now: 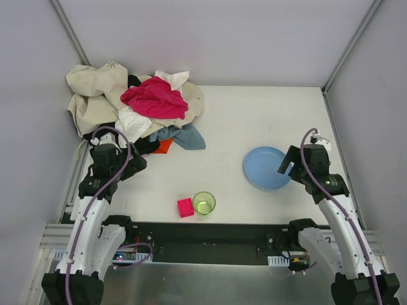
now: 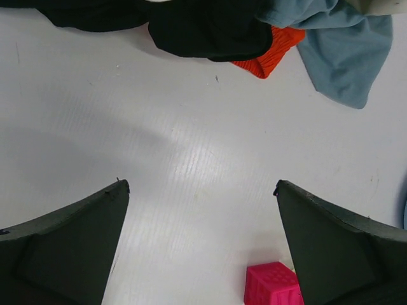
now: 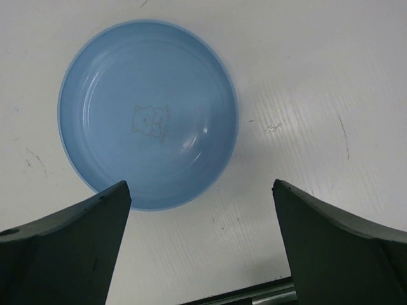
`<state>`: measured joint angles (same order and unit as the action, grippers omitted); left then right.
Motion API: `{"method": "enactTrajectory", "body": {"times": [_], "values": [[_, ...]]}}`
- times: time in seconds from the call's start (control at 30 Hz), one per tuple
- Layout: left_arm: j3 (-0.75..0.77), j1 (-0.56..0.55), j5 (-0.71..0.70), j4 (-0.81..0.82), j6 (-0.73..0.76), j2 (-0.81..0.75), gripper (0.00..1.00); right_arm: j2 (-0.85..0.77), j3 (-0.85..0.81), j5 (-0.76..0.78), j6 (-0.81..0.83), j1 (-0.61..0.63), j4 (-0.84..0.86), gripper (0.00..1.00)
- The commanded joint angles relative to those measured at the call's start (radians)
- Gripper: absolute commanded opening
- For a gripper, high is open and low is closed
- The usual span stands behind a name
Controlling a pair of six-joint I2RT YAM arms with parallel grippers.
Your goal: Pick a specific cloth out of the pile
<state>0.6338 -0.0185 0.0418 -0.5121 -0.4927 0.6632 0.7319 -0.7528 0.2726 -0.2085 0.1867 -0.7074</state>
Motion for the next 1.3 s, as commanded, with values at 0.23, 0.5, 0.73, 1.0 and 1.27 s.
{"method": "enactTrajectory", "body": {"times": [0.23,0.5,0.73,1.0,1.27], "values": [[0.06,0.003,0.076,-0.074,-0.053,0.145,0.99,0.087,0.009,-0.128,0.0,-0.001,-0.066,0.96],[0.133,0.002,0.138,-0.063,0.0,0.145,0.99,-0.026,0.015,-0.193,0.011,-0.001,-0.04,0.96],[0.326,0.003,0.211,-0.06,0.167,0.298,0.99,0.115,-0.1,-0.253,0.017,-0.001,0.069,0.96],[0.573,-0.067,0.212,-0.085,0.287,0.501,0.99,0.372,-0.269,-0.347,0.037,-0.001,0.109,0.96],[0.742,-0.314,-0.132,-0.126,0.362,0.683,0.99,0.509,-0.322,-0.414,0.046,-0.001,0.126,0.96]]}}
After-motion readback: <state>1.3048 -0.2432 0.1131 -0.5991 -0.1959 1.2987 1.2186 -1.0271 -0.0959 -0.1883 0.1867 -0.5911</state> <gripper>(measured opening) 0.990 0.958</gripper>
